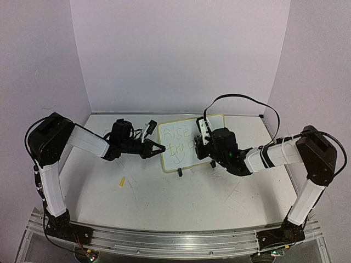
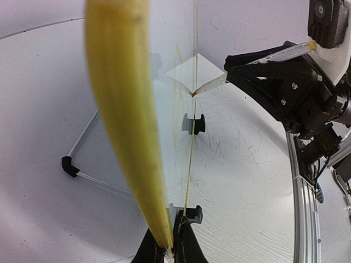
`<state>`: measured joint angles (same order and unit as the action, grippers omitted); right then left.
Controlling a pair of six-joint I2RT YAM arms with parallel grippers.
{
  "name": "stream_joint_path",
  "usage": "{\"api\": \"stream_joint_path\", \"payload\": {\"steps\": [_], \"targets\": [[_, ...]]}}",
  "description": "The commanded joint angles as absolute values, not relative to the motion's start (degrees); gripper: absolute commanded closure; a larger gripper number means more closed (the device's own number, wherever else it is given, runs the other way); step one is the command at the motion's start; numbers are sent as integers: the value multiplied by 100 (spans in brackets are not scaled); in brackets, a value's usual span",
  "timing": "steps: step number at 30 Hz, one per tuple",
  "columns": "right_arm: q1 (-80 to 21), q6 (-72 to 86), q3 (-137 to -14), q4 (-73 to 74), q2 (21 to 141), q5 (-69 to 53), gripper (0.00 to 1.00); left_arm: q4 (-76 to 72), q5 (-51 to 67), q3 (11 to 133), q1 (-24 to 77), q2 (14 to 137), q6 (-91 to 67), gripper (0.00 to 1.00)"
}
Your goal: Write a sentence on the whiteboard
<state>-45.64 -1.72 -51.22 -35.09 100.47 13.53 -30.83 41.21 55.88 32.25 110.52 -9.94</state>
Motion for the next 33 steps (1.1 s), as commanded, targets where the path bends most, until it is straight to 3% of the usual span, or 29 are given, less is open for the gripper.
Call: {"api": "stream_joint_path", "payload": {"steps": [1, 33], "targets": [[-4363, -290, -5435, -3753, 9956, 1723, 100, -2566, 3305, 5611, 3127, 11190, -431, 100], [-4360, 168, -4807, -3612, 9882, 1412, 100, -2543, 3306, 5630, 3132, 11192, -439, 100]]}}
